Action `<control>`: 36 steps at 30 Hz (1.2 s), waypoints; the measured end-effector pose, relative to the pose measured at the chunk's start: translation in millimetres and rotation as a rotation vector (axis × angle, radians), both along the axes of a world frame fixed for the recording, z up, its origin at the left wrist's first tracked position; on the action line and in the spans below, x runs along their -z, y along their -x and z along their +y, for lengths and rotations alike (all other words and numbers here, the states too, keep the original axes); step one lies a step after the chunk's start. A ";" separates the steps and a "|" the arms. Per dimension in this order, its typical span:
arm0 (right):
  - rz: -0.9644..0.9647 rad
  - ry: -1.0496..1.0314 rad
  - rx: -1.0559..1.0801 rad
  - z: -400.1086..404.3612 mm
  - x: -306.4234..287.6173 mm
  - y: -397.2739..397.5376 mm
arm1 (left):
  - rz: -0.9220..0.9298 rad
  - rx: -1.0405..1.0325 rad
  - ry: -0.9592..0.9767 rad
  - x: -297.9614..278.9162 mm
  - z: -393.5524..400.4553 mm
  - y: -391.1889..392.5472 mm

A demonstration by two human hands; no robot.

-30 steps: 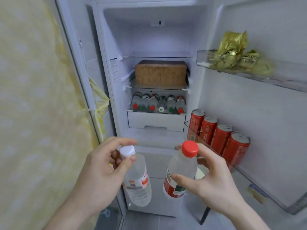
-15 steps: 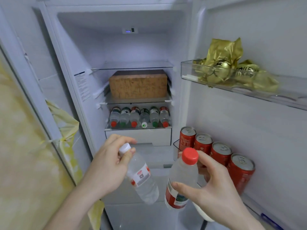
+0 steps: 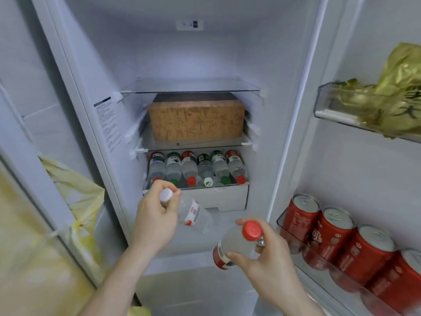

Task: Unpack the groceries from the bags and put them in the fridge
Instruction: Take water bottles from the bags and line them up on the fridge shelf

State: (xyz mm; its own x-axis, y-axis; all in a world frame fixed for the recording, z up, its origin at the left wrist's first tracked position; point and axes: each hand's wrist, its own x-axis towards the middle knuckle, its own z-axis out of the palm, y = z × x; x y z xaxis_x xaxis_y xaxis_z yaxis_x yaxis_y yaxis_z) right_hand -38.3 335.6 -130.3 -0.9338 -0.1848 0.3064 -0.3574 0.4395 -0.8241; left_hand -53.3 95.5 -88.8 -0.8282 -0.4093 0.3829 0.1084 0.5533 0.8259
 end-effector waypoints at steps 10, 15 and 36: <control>0.048 0.208 0.112 -25.8 -11.9 54.0 | 0.359 -0.134 -0.442 15.9 -12.7 62.4; 0.102 0.283 0.125 -27.8 -15.5 74.4 | 0.449 -0.174 -0.506 26.6 -0.9 108.4; 0.150 0.347 0.219 -33.6 6.5 123.8 | 0.114 0.336 0.048 82.8 33.4 224.3</control>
